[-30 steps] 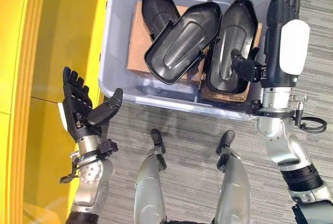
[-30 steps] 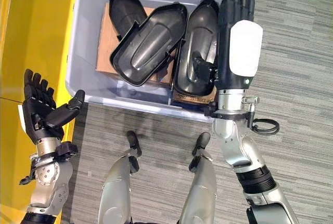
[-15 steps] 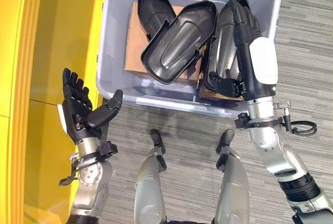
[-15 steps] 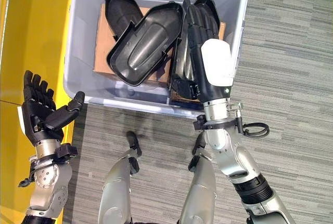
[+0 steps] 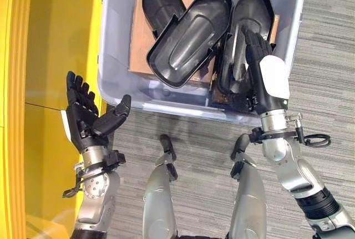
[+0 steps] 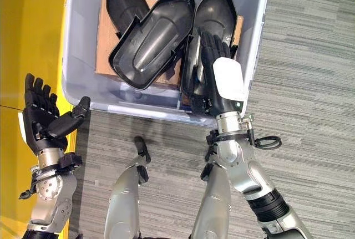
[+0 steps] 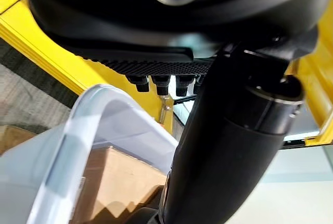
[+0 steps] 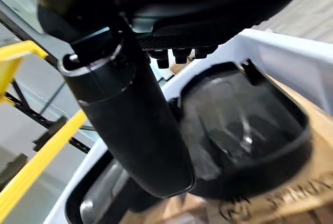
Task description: Move parts from the plastic box to the shelf.
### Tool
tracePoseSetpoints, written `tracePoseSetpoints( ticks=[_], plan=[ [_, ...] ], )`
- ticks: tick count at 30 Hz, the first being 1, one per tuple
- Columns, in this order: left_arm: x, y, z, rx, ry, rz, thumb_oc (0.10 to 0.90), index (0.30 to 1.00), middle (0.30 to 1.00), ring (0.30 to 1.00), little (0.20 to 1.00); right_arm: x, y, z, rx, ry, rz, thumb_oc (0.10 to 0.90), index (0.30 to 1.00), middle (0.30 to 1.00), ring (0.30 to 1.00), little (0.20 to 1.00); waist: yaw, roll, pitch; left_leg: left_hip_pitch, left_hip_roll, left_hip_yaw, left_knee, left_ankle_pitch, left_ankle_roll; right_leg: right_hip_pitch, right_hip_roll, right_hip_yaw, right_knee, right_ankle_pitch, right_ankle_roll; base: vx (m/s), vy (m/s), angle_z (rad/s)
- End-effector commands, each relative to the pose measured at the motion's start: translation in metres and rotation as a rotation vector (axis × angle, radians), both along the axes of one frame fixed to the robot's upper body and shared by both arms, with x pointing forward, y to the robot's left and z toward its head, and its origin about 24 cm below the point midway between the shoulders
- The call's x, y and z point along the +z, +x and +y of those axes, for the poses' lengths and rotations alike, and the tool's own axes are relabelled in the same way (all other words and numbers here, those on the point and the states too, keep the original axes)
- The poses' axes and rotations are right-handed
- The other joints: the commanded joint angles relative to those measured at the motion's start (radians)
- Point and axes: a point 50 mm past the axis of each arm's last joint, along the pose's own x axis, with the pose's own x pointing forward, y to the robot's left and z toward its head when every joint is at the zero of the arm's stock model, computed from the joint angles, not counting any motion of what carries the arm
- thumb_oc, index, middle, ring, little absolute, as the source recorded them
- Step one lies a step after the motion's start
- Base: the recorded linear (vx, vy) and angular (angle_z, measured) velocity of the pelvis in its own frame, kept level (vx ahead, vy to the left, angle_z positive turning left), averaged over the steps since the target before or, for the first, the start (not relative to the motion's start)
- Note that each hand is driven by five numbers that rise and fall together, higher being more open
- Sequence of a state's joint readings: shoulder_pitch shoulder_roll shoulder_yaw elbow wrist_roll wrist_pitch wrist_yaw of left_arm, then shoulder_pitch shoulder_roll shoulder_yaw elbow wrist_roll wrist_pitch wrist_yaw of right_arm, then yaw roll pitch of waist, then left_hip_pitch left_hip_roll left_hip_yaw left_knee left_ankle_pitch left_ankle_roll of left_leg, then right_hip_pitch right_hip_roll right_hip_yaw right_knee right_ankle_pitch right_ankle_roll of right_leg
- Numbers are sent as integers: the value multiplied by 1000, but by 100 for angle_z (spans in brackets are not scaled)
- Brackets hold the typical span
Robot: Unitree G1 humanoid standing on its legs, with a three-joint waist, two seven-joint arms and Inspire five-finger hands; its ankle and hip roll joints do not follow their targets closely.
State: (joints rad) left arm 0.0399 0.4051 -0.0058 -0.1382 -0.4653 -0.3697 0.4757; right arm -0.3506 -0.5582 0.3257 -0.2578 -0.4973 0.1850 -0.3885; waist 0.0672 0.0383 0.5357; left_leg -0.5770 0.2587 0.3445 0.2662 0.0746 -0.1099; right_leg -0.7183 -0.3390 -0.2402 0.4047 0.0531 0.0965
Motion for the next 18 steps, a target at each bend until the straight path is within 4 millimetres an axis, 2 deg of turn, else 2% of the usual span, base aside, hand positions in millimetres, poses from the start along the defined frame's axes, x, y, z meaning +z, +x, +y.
tracePoseSetpoints(
  ticks=[1,11,18],
  plan=[
    [35,-19,3,26,23,-207,900,1000,1000,1000,1000,38,-12,7,56,34,-234,900,1000,1000,1000,1000,-7,43,-16,-56,-32,-85,33,-80,-19,-6,28,10,57,-120,59,0,0,0],
    [35,-17,1,24,35,-215,900,1000,1000,1000,1000,32,-7,3,4,-6,-206,900,1000,1000,1000,1000,-6,50,-16,-139,-36,-95,56,-77,-20,-83,25,15,94,-127,57,-3,0,0],
    [38,-15,1,28,43,-230,900,1000,1000,1000,1000,34,0,0,-53,-96,-221,900,1000,1000,1000,1000,4,59,-16,-235,-44,-121,122,-96,-12,-168,20,26,164,-147,48,-20,-2,5]
  ],
)
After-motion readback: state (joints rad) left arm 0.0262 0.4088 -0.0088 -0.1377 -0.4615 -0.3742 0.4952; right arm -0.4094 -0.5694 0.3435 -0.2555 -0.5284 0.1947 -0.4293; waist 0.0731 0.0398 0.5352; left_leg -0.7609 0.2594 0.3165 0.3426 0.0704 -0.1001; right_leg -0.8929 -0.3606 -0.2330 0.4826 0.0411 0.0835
